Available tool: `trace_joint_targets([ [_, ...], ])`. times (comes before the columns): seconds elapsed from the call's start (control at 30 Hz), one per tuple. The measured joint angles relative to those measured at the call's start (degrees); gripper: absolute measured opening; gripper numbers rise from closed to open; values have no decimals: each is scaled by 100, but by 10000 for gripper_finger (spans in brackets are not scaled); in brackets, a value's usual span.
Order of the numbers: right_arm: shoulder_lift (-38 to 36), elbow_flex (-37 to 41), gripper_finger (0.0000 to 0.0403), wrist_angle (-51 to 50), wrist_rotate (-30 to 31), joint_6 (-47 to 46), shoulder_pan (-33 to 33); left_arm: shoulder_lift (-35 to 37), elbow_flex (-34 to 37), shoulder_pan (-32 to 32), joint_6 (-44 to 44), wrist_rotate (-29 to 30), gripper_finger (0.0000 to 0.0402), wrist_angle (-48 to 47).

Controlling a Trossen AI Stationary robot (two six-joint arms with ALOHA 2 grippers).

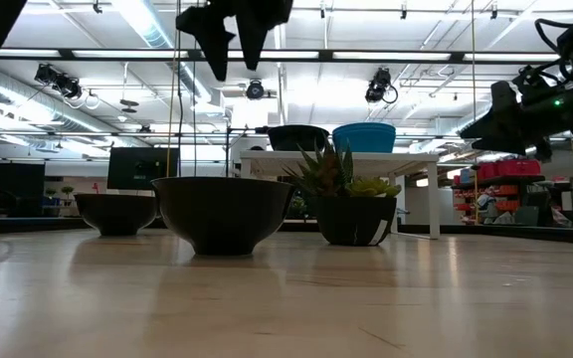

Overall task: Pick & Place Mini bowls
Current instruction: Stack the bottom white patterned bowl on the white patterned bowl on the shelf

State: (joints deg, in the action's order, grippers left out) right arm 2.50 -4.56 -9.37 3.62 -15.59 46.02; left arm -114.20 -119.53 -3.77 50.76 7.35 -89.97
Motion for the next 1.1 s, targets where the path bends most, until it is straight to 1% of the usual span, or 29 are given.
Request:
trace_joint_targets([
  [0.2, 0, -2, 210, -4, 2, 2, 0, -242, 52, -178, 438, -12, 275, 43],
  [0.43, 0, -3, 210, -5, 0, 2, 0, -213, 810, -263, 896, -20, 275, 151],
  [0.53, 0, -4, 210, -4, 0, 2, -2, -204, 1087, -263, 907, -75, 275, 417],
  [0.7, 0, -4, 210, -4, 0, 2, 0, -203, 1611, -260, 1005, -461, 275, 974],
  [0.97, 0, -4, 210, -5, 0, 2, 0, -198, 2294, -295, 1060, -824, 275, 1599],
  [1.1, 0, -4, 210, -5, 0, 2, 0, -196, 2637, -322, 1126, -909, 275, 1970],
])
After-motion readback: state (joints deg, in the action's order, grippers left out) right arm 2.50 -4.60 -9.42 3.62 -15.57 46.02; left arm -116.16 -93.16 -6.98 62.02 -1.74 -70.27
